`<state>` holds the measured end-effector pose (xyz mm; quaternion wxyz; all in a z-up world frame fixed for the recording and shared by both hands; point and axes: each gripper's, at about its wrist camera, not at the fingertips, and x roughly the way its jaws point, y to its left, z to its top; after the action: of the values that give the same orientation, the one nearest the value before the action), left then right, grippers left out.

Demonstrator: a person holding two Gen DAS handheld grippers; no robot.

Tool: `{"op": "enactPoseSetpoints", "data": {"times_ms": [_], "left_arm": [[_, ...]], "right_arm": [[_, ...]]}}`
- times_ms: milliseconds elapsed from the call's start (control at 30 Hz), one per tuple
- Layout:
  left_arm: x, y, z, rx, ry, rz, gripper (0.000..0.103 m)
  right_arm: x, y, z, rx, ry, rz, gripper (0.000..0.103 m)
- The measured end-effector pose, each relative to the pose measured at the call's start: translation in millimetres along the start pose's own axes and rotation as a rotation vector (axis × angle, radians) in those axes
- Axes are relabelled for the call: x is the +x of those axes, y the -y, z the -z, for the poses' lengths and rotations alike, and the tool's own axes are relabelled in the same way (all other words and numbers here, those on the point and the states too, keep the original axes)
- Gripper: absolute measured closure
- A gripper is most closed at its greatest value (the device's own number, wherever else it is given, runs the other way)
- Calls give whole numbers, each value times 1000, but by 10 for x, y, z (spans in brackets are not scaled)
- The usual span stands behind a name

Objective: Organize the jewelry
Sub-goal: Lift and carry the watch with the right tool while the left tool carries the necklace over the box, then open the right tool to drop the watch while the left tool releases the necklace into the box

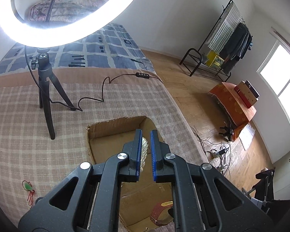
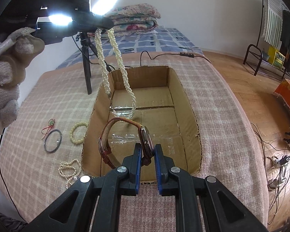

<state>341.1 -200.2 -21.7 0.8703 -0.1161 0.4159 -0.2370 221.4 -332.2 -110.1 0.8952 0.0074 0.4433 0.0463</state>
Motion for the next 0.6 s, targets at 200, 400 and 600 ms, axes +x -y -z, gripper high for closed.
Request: {"op": "enactPoseSetpoints", "data": {"times_ms": [200,400,600], "left_arm": [[-55,25,-42,16,14,-7,50],[-153,-40,-51,15,22,-37,40],[-335,-154,-16,18,38,-59,40]], "right_arm": [[-66,-19,-14,-8,35,8,70],[-134,-101,-20,-47,67,34,32],[-198,-211,-24,-81,87,72,17]]}}
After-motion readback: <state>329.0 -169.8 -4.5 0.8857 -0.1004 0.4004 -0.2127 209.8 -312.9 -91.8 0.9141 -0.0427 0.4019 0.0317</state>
